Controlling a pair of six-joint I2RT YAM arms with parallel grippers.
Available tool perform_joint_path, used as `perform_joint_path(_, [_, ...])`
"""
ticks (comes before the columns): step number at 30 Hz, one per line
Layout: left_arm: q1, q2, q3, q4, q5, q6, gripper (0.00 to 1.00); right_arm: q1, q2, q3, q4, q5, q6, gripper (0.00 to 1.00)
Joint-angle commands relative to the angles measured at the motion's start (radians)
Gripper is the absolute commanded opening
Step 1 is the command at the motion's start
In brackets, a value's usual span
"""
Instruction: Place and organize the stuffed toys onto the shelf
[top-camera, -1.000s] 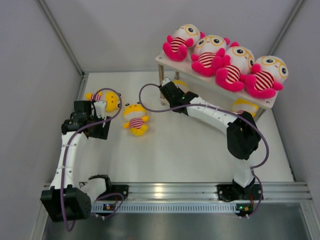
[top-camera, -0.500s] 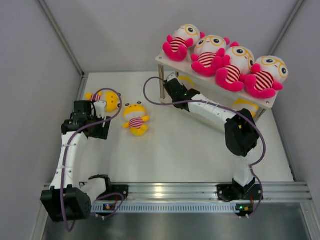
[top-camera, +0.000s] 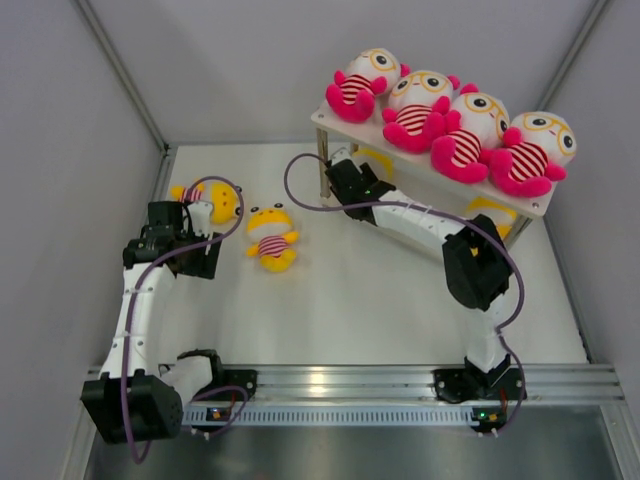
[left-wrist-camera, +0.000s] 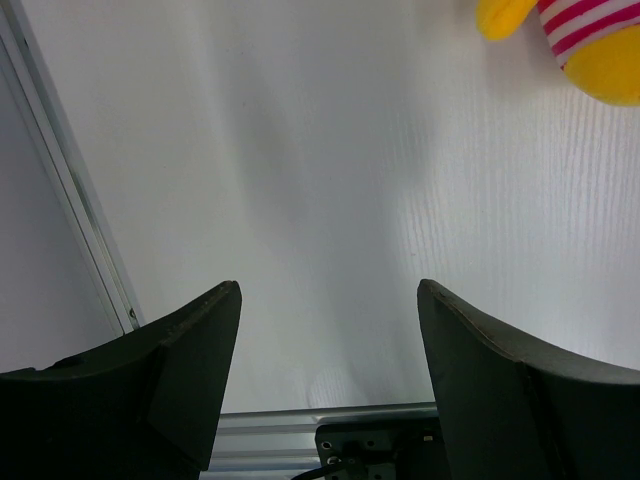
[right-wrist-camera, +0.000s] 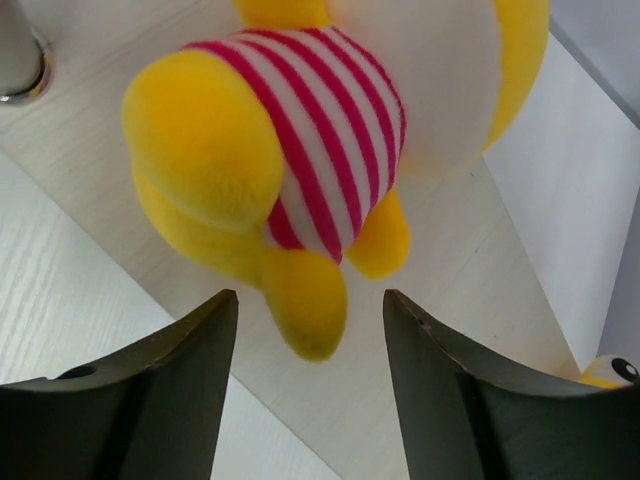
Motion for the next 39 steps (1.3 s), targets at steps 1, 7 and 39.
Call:
perform_joint_path(1, [0.005,0.001,0.029,0.019,0.013,0.016,0.77,0.039,-0.133,-0.041,0.070,-0.009,-0.015,0.61])
perform_joint_path(7, [0.007,0.000,0.026,0.021,0.016,0.016,0.77,0.146,-0.339,-0.179,0.208,-0.003,-0.172,0.82])
perform_joint_path(39, [0.067,-0.029,-0.090,0.050,-0.152,0.011,0.80,0.177,0.131,-0.015,0.317,-1.038,-0.385,0.45])
